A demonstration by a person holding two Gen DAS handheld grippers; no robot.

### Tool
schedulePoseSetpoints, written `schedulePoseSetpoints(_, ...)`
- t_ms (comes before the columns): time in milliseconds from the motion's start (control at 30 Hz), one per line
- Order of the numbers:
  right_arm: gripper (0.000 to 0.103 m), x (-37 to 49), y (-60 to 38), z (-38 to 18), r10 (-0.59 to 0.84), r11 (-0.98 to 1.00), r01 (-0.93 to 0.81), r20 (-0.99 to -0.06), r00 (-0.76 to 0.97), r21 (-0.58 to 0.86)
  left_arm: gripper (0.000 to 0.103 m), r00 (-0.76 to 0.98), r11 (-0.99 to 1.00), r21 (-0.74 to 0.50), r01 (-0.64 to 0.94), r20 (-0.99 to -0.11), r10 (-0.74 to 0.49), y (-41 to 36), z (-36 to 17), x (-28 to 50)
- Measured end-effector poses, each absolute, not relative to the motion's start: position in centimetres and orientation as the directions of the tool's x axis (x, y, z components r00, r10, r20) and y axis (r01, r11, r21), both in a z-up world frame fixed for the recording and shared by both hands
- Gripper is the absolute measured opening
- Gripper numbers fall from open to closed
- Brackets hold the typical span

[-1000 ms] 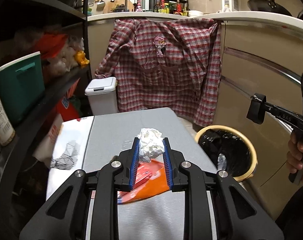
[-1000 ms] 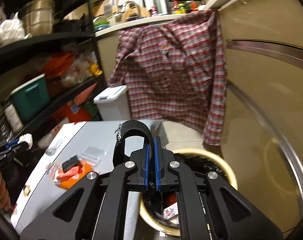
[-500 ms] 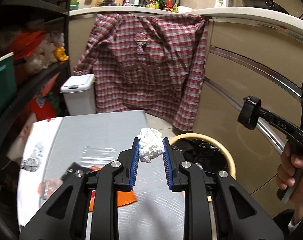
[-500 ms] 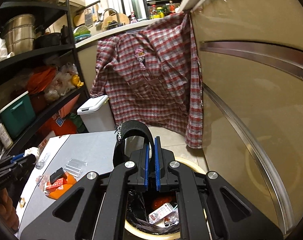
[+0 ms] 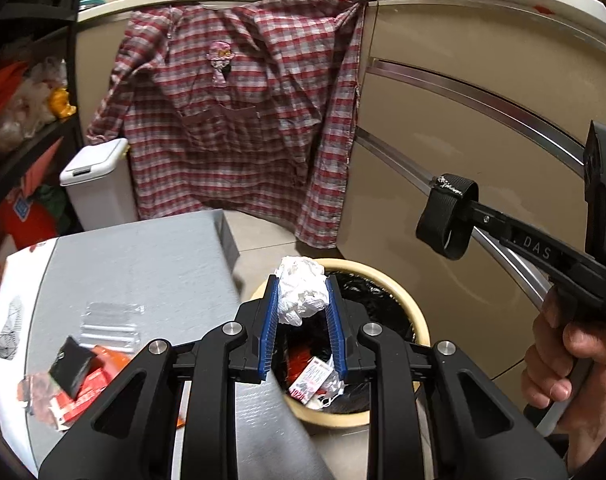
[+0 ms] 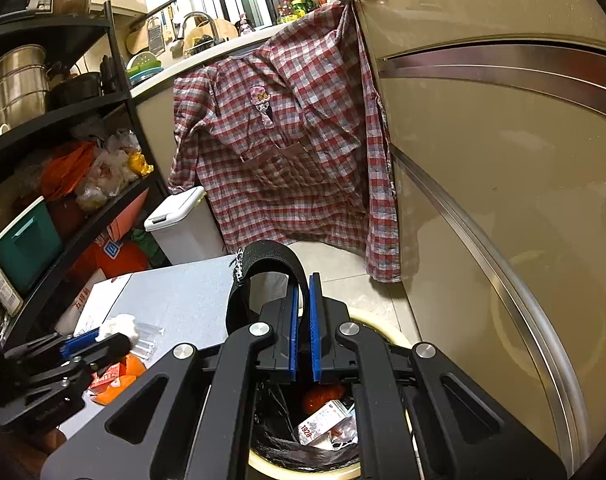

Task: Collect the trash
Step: 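Open the left tool dropping the tissue while the right tool drops the strap into the bin, then move both open tools back over the table trash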

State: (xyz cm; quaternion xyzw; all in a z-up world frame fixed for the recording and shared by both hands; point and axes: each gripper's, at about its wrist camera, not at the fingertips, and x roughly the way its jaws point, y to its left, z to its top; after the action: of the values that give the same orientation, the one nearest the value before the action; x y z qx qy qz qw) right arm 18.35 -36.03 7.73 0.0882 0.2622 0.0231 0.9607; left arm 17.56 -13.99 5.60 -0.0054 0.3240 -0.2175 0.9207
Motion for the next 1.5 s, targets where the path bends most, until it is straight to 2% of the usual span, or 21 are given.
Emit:
schedulePoseSetpoints(167,0.006,18.5,-36.1,7.6,0.093,0.983,0.002,-0.505,0.858,0.185,0.023,0.679,0.899,-0.154,0.409,-0.607,-0.413,-15.2,5.1,18.6)
schedulePoseSetpoints(267,0.01,18.6,-36.2,7.4,0.093,0.983,0.002,-0.514,0.852,0.181,0.024,0.666,0.897,-0.149,0.417,-0.621,-0.413,-16.0,4.7,19.4)
schedulePoseSetpoints(300,0.017,18.8,-36.1,7.2,0.093,0.985,0.0,-0.529,0.843,0.174,0.028,0.658,0.895,-0.151,0.42,-0.629,-0.415,-16.3,4.6,19.8)
schedulePoseSetpoints(333,0.026,18.9,-36.0,6.9,0.086,0.986,0.006,-0.541,0.836,0.165,0.041,0.645,0.894,-0.157,0.419,-0.642,-0.415,-16.5,4.4,20.2)
schedulePoseSetpoints(367,0.042,18.9,-36.0,6.7,0.064,0.989,0.021,-0.545,0.836,0.148,0.047,0.636,0.895,-0.164,0.414,-0.652,-0.414,-16.6,4.3,20.6)
schedulePoseSetpoints(400,0.046,19.0,-36.0,6.7,0.051,0.99,0.03,-0.546,0.836,0.139,0.049,0.63,0.896,-0.179,0.406,-0.656,-0.416,-16.6,4.2,20.9)
schedulePoseSetpoints(1133,0.046,18.9,-36.5,6.1,0.053,0.989,0.037,-0.572,0.818,0.145,0.049,0.648,0.895,-0.195,0.402,-0.629,-0.429,-15.5,5.5,20.8)
schedulePoseSetpoints(1500,0.046,18.8,-35.3,5.8,0.063,0.992,0.013,-0.575,0.815,0.127,0.049,0.694,0.915,-0.178,0.362,-0.604,-0.392,-10.3,7.4,19.2)
